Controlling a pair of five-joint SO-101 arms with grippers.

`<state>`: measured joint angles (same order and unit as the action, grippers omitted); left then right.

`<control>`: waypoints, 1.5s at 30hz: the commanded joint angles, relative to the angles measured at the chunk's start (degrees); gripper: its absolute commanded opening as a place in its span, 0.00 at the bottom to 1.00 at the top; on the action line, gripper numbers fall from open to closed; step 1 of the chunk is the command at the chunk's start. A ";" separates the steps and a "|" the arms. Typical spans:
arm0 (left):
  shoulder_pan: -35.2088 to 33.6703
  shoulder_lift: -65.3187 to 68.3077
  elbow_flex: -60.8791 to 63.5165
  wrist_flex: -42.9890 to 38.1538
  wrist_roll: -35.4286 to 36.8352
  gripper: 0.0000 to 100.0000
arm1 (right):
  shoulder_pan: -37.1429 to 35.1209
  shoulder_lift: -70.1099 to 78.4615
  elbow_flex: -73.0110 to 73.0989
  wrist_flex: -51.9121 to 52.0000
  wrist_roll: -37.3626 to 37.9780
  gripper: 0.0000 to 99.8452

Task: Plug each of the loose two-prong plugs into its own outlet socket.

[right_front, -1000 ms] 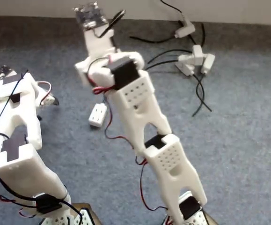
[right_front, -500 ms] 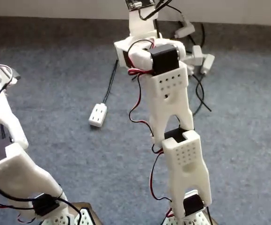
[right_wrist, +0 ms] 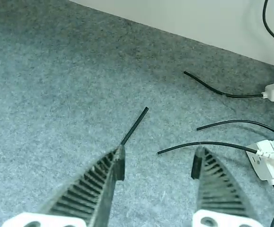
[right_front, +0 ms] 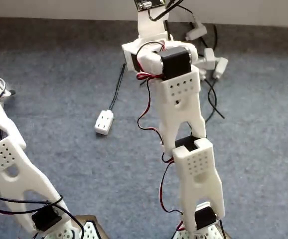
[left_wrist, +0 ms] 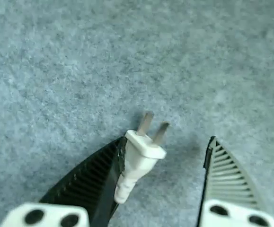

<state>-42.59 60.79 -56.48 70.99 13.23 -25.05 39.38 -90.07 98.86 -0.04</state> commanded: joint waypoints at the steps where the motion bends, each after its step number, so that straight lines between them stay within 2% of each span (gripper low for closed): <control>1: -0.13 5.58 -12.88 5.80 -0.26 0.28 | 0.75 -3.38 -1.89 2.42 0.44 0.23; 8: -1.01 16.13 -26.95 10.90 -0.18 0.28 | 0.84 -3.38 -1.89 2.42 0.44 0.23; 13: -2.24 17.71 -33.10 15.56 -0.35 0.28 | 0.84 -3.47 -1.89 2.42 0.44 0.23; 19: -2.07 17.63 -38.90 22.59 -10.29 0.28 | 0.84 -3.47 -1.89 2.42 0.44 0.23; 24: -2.07 15.60 -38.55 23.47 -15.91 0.28 | 0.75 -3.47 -1.89 2.42 0.44 0.23; 32: -2.51 14.99 -38.46 21.89 -18.73 0.28 | 0.75 -3.47 -1.89 2.42 0.44 0.23; 39: -5.49 14.55 -38.73 18.02 -18.81 0.28 | 0.75 -3.38 -1.80 2.42 0.44 0.23; 45: -3.74 11.21 -38.73 19.34 -18.55 0.28 | 0.48 -3.74 4.09 2.42 0.44 0.23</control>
<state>-47.60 78.20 -93.05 90.15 -5.32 -25.05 39.30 -89.10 98.86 -0.04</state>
